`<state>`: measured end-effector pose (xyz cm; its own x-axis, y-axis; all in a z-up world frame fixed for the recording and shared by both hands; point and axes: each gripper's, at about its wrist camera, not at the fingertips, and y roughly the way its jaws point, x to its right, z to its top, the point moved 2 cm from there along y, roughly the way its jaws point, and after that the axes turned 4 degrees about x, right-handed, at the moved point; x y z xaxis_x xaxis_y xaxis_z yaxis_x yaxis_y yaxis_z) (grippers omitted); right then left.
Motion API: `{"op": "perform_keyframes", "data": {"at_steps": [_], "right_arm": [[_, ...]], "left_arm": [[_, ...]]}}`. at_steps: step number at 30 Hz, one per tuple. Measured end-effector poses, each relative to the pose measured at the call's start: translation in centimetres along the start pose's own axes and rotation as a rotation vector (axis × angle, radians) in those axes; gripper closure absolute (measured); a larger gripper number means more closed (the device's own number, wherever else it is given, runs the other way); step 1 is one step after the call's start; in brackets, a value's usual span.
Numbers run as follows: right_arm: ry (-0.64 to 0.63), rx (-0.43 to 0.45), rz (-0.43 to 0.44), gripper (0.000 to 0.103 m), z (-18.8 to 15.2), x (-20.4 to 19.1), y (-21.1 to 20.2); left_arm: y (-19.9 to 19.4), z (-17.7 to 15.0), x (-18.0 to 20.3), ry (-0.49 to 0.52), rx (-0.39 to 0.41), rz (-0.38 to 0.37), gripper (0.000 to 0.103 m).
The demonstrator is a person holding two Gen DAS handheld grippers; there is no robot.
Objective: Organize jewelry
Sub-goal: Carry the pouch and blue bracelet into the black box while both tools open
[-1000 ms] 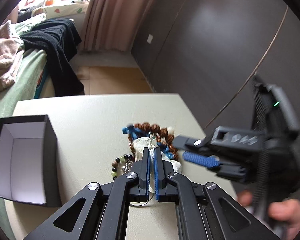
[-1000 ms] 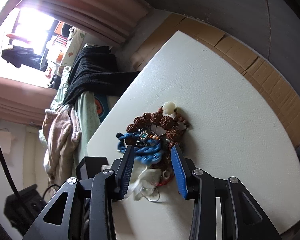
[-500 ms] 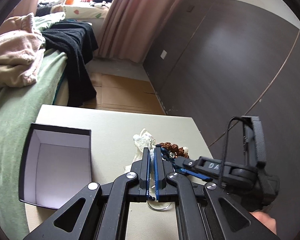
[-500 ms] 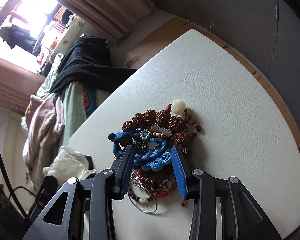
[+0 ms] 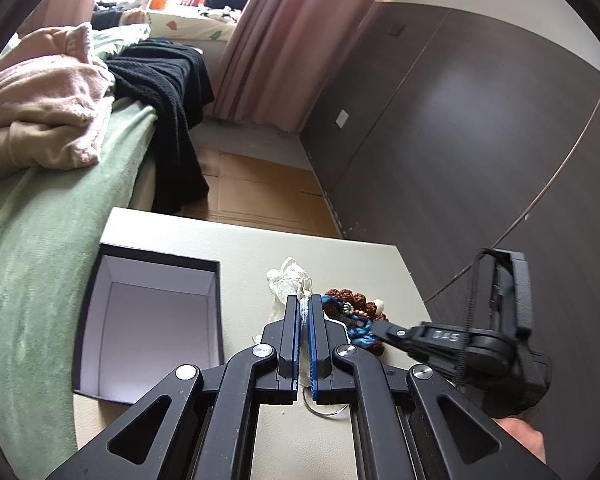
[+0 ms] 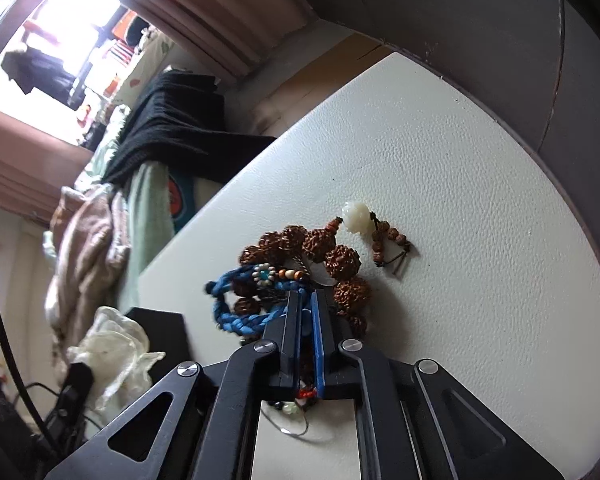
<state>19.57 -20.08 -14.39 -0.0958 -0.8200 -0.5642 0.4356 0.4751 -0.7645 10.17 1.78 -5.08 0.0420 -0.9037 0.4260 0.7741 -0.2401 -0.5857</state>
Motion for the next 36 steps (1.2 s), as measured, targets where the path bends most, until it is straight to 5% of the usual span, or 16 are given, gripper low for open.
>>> {"op": "perform_keyframes", "data": {"at_steps": [21,23,26,27,28,29,31,36], "right_arm": [[-0.027,0.088,0.251,0.101,-2.1,-2.5,-7.6],[-0.046,0.088,0.244,0.101,-2.3,-2.9,-7.6],[-0.107,0.041,0.107,0.101,-2.6,-3.7,-6.2],[-0.137,0.014,0.041,0.099,-2.8,-3.8,-5.6],[-0.158,-0.006,-0.009,0.086,-2.9,-3.7,-5.1],[-0.177,-0.022,-0.063,0.063,-3.1,-3.6,-4.6],[-0.191,-0.022,-0.106,0.043,-3.3,-3.1,-4.2],[-0.199,-0.079,-0.157,0.044,-3.8,-1.8,-2.7]], "left_arm": [[-3.6,0.6,-2.4,-0.037,0.081,0.046,0.100],[-3.6,0.7,-2.8,-0.047,0.082,0.053,0.100],[-3.7,0.8,-3.2,-0.053,0.082,0.060,0.100],[-3.7,0.9,-3.2,-0.054,0.082,0.060,0.100],[-3.7,0.9,-3.3,-0.056,0.081,0.060,0.100],[-3.7,0.9,-3.3,-0.057,0.080,0.060,0.100],[-3.7,1.0,-3.2,-0.059,0.077,0.058,0.100],[-3.9,0.9,-3.4,-0.060,0.075,0.063,0.100]]}}
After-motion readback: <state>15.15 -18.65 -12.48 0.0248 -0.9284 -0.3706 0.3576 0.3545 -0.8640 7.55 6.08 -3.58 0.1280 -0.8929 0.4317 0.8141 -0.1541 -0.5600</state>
